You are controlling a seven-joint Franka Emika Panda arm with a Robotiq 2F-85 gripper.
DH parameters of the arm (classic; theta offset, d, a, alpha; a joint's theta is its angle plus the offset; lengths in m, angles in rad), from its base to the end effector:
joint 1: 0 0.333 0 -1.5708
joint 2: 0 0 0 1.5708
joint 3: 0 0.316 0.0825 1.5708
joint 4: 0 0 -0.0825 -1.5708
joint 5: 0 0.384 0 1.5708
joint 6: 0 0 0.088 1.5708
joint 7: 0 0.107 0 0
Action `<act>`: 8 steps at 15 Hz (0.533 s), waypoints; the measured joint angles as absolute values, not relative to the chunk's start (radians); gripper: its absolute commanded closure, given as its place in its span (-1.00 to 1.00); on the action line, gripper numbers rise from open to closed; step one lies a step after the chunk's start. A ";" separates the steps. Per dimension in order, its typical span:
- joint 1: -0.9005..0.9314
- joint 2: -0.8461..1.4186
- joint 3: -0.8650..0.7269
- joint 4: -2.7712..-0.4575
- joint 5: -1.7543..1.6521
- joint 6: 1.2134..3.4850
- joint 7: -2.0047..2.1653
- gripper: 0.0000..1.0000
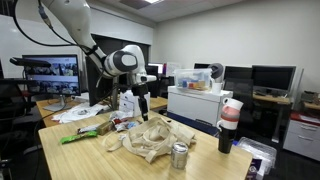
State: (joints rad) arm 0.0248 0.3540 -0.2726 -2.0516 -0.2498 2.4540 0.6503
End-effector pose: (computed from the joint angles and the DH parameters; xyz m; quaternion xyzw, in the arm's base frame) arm 0.5824 -0.1428 0.2764 0.9330 -0.3352 0.0517 0.1201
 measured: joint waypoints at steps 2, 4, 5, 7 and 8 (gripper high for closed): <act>0.013 0.354 -0.269 -2.057 -0.243 2.454 0.650 0.57; 0.010 0.356 -0.263 -2.062 -0.233 2.454 0.650 0.87; 0.008 0.360 -0.258 -2.063 -0.226 2.456 0.650 0.96; 0.006 0.376 -0.249 -2.064 -0.208 2.474 0.650 1.00; 0.006 0.387 -0.248 -2.064 -0.205 2.498 0.653 1.00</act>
State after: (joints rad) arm 0.0059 0.3873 -0.2483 -2.0637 -0.2055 2.4979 0.6531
